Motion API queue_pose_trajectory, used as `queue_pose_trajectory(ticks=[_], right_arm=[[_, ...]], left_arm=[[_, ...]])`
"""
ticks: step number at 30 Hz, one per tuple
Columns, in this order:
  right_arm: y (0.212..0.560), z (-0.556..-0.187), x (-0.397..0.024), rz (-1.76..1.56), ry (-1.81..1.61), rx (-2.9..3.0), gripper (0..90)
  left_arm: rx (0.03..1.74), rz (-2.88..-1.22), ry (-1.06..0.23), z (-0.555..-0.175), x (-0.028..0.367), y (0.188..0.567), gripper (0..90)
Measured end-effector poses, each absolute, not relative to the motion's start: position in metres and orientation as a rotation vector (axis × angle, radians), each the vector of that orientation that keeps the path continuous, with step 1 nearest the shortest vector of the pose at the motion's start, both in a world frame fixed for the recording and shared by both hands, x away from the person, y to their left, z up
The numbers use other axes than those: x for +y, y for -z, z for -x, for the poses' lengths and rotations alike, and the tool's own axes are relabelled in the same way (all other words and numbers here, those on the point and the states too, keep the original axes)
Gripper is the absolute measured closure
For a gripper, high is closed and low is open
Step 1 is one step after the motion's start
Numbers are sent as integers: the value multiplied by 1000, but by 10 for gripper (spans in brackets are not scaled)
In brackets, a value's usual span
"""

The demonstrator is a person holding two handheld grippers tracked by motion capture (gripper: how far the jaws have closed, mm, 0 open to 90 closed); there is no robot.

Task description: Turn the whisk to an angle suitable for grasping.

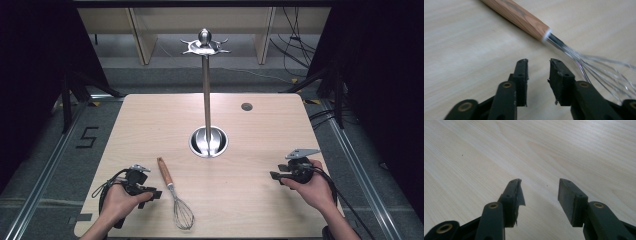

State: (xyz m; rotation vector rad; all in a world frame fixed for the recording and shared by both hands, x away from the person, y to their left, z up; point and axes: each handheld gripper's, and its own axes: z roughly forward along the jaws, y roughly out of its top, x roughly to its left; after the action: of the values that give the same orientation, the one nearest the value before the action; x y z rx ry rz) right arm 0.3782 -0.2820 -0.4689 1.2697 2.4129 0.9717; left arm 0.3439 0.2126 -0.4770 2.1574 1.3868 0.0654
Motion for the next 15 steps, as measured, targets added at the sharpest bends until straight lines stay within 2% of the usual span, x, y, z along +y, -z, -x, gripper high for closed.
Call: queue_pose_trajectory(ticks=[3, 5, 7, 12, 15], right_arm=[[469, -378, -282, -1247, -974, 2416, 532], [466, -377, -282, -1286, -960, 2431, 532], [467, -377, -282, -1292, -957, 2427, 532], [467, -378, -281, -1287, -962, 2431, 534], [468, -379, -282, -1252, -961, 2427, 533]], left_arm=[[1382, -2156, -87, -349, 217, 474, 628], [1414, -2134, -117, -353, 218, 473, 657], [1430, -2144, -122, -358, 220, 474, 701], [1462, -2186, -134, -383, 226, 481, 882], [1556, -2159, -114, -393, 219, 481, 890]])
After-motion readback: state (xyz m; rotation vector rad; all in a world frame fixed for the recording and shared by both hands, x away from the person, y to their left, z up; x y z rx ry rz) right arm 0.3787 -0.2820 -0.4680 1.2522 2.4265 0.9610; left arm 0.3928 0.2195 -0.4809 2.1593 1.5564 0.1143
